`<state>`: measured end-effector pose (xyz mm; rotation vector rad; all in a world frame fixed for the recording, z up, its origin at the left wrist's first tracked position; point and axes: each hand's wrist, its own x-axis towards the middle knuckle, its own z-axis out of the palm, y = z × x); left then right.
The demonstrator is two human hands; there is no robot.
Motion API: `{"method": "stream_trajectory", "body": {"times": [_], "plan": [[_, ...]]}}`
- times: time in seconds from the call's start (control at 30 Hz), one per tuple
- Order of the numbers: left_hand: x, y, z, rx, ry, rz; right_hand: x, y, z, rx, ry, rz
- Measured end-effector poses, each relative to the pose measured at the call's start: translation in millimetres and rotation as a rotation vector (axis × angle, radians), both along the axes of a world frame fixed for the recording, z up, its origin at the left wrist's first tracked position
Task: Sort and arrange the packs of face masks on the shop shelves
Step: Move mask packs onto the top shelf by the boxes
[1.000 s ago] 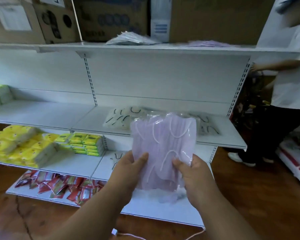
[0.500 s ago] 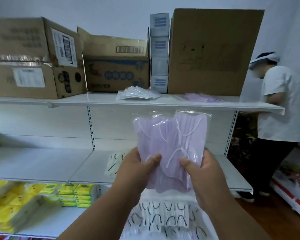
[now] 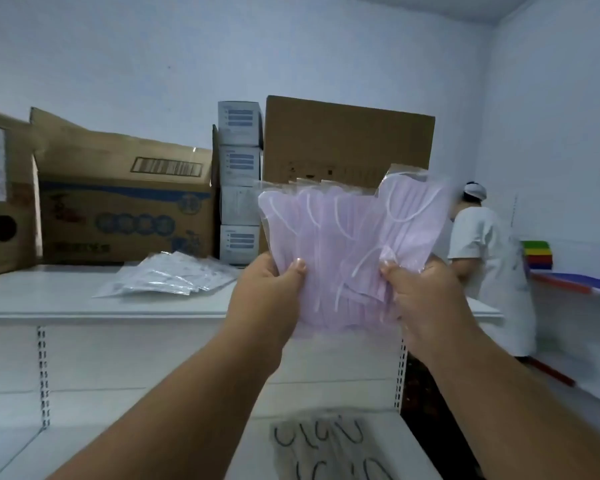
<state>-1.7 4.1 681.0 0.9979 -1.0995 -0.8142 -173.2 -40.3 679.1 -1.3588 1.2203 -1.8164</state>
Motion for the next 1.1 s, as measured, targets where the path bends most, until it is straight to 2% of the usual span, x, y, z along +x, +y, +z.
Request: {"method": "stream_trajectory", "body": {"times": [0.2,0.37,0.43,0.53,0.6,0.63,0.7,0.77,0.97,1.1], "plan": [[-24.8,-96.0,53.3,0.029,-0.167,0.035,-36.9,-88.5,61.8,0.015,0.283,0.038],[-20.7,-155.2,42.7,0.143,-0.327,0.109,-40.6,-146.4,55.0,0.211,0.527,0.148],[-17.6,-167.6,28.9,0.211,-0.541,0.224,-37.0,-159.7,44.6,0.237,0.696,0.179],[-15.1,-170.7,14.0,0.282,-1.052,0.441,-28.2,-162.8,38.6,0.211,1.072,0.172],[-18.2,-170.1,10.7,0.250,-1.251,0.563,-21.6,-161.0,38.9,0.267,1.365,0.118],[-20.6,-170.1,10.4,0.218,-1.320,0.626,-20.5,-162.6,38.2,0.263,1.428,0.034],[-23.8,-172.2,9.7,0.118,-1.383,0.700,-19.7,-168.4,33.8,0.198,1.374,-0.145],[-25.3,-172.7,8.9,0.014,-1.376,0.678,-19.3,-167.1,31.5,0.123,1.362,-0.215],[-18.0,-147.2,9.8,-0.265,-1.284,0.635,-9.2,-137.9,31.0,-0.219,1.402,-0.249],[2.8,-100.4,-1.7,-0.335,-1.186,0.648,18.7,-95.8,29.2,-0.437,1.309,-0.217]]}}
